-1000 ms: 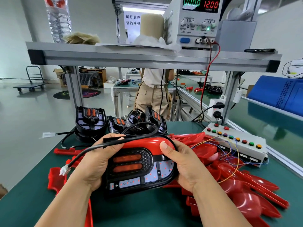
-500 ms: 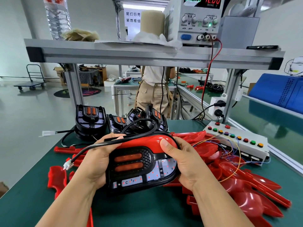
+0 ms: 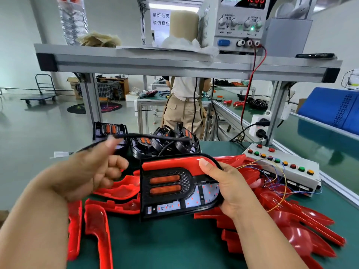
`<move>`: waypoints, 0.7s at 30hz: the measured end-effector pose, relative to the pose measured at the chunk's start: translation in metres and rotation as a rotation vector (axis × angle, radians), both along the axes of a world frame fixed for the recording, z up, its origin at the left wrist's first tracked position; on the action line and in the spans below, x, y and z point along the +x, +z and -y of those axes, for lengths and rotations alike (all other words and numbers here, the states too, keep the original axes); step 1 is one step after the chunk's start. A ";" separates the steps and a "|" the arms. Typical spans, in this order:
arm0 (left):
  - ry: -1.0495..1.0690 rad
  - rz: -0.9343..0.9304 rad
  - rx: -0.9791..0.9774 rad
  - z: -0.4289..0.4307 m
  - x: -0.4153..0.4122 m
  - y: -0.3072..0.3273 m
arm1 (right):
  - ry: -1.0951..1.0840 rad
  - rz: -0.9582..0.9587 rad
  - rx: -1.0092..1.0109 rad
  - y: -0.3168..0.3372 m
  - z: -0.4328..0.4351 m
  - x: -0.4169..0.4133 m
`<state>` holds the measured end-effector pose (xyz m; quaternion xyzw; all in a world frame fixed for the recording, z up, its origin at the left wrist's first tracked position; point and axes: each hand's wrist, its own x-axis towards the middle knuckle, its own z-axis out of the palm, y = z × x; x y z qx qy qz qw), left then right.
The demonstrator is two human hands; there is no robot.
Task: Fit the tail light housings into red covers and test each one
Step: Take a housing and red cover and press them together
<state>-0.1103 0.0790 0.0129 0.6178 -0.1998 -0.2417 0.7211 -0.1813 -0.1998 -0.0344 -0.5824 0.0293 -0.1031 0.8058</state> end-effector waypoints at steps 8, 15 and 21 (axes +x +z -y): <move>0.119 -0.429 -1.250 0.022 0.057 0.044 | 0.025 0.108 0.046 0.000 0.000 0.001; 0.521 -0.504 -1.238 0.044 0.082 0.038 | -0.005 0.139 0.142 0.002 0.004 0.001; 0.409 -0.576 -0.621 0.067 0.061 0.028 | -0.067 0.019 0.110 -0.004 0.001 0.005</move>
